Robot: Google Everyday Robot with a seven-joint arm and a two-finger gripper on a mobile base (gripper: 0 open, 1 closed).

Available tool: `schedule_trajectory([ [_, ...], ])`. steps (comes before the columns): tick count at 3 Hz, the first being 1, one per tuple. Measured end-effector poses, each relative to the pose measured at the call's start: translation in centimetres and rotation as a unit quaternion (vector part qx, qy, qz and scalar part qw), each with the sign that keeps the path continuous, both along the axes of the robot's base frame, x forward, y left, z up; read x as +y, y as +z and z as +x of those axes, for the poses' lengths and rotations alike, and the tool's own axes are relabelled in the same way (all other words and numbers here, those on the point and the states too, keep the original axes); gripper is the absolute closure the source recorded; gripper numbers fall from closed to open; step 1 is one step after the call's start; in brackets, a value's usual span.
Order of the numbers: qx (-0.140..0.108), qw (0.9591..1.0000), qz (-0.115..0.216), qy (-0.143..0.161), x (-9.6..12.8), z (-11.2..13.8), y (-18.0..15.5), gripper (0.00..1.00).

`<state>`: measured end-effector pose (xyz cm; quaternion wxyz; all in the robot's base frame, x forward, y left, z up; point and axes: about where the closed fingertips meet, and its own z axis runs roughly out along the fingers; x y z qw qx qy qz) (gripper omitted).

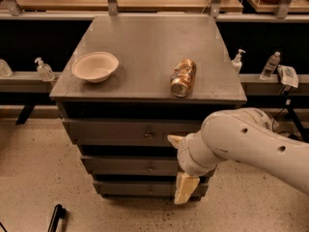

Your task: Open top drawer

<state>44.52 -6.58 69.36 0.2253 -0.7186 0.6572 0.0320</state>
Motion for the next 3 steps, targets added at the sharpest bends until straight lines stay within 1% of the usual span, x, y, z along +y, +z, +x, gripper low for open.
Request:
schedule_trajectory([
  [1, -0.015, 0.9997, -0.021, 0.001, 0.15, 0.45, -1.95, 0.0],
  [2, -0.019, 0.9995, -0.025, 0.001, 0.08, 0.58, -2.1, 0.0],
  [3, -0.045, 0.9986, -0.027, -0.01, -0.13, 0.91, -2.1, 0.0],
])
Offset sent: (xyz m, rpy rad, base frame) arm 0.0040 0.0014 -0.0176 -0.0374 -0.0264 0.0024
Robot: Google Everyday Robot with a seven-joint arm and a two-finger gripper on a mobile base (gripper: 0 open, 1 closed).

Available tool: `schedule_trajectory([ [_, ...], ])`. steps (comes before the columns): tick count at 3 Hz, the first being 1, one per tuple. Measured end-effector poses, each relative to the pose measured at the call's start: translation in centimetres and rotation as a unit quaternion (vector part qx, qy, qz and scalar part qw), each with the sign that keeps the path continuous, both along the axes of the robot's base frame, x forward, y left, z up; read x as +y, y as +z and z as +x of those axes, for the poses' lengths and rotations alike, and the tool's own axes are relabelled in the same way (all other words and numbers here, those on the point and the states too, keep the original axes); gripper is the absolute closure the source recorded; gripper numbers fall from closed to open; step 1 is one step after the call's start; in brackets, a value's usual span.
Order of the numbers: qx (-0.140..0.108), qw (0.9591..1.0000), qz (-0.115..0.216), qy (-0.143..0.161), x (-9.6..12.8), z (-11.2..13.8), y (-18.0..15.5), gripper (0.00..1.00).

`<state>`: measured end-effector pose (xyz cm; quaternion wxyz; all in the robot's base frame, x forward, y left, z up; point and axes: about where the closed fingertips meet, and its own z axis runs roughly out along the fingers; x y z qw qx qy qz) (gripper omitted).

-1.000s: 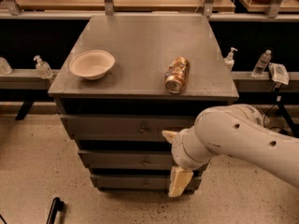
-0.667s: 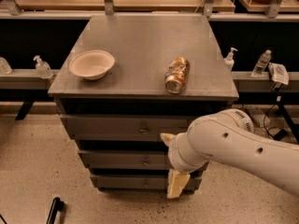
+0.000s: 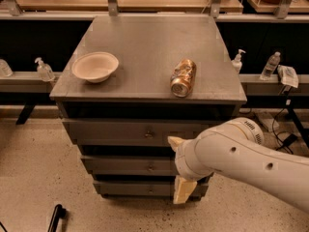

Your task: Open top drawer

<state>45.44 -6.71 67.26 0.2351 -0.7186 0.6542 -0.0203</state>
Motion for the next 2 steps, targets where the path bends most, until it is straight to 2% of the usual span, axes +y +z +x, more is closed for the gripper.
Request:
schedule_trajectory([
  [1, -0.056, 0.998, -0.021, -0.017, -0.7, 2.0, -0.5, 0.0],
  [2, -0.095, 0.9934, -0.048, -0.042, -2.5, 5.1, -0.3, 0.0],
])
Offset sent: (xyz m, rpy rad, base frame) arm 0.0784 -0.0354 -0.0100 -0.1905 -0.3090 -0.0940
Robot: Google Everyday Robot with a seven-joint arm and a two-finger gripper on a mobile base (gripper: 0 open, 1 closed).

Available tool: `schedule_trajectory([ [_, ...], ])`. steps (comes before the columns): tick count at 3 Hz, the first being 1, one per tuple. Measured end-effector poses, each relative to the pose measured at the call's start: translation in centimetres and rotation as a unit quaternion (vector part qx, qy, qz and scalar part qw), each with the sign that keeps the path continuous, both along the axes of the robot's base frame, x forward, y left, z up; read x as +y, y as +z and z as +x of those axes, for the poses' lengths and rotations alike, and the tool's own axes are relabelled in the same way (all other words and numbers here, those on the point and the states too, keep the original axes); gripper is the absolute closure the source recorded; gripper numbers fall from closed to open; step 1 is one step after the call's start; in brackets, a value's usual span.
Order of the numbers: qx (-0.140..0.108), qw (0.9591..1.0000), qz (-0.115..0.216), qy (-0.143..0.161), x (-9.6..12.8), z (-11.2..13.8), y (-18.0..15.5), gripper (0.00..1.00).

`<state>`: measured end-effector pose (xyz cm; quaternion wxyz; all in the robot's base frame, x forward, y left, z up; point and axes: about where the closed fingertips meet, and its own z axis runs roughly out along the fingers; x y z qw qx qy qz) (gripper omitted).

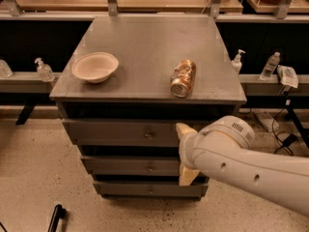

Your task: Open top drawer

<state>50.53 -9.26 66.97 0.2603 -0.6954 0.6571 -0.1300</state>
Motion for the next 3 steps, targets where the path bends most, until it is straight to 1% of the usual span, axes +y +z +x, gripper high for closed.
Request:
schedule_trajectory([
  [1, -0.015, 0.9991, -0.038, 0.005, -1.2, 4.3, 0.6, 0.0],
  [2, -0.018, 0.9983, -0.048, 0.026, -1.5, 6.8, 1.0, 0.0],
  [3, -0.009, 0.9981, -0.037, 0.049, -0.8, 9.3, 0.3, 0.0],
])
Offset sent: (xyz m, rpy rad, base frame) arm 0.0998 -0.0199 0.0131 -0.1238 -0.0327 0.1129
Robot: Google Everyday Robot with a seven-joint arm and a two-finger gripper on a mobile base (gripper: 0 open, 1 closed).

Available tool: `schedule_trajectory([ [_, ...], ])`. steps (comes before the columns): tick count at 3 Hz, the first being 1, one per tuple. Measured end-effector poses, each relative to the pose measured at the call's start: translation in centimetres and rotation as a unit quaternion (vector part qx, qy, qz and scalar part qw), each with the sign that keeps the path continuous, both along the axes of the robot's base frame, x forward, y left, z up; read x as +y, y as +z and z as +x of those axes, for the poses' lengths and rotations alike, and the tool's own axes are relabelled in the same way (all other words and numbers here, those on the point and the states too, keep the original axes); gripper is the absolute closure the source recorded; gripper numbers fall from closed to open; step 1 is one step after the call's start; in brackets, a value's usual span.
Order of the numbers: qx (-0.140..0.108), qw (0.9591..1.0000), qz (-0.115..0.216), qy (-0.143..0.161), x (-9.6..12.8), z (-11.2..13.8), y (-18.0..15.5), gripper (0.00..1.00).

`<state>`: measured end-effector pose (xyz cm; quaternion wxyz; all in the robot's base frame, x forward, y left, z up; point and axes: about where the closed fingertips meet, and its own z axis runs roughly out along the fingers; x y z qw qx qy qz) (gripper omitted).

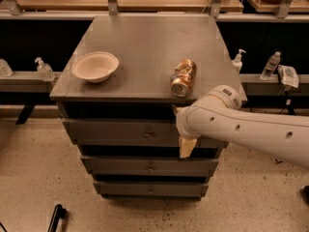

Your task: Open top drawer

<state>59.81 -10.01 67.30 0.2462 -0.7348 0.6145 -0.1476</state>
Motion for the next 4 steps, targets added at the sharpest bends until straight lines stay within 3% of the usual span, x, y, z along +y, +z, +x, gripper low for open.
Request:
schedule_trajectory([
  [1, 0.019, 0.9995, 0.015, 0.018, 0.8, 1.3, -2.1, 0.11],
  [2, 0.032, 0.9977, 0.039, 0.045, 2.2, 0.6, -4.2, 0.42],
  [4, 0.032, 0.9973, 0.045, 0.048, 2.4, 0.3, -3.3, 0.88],
])
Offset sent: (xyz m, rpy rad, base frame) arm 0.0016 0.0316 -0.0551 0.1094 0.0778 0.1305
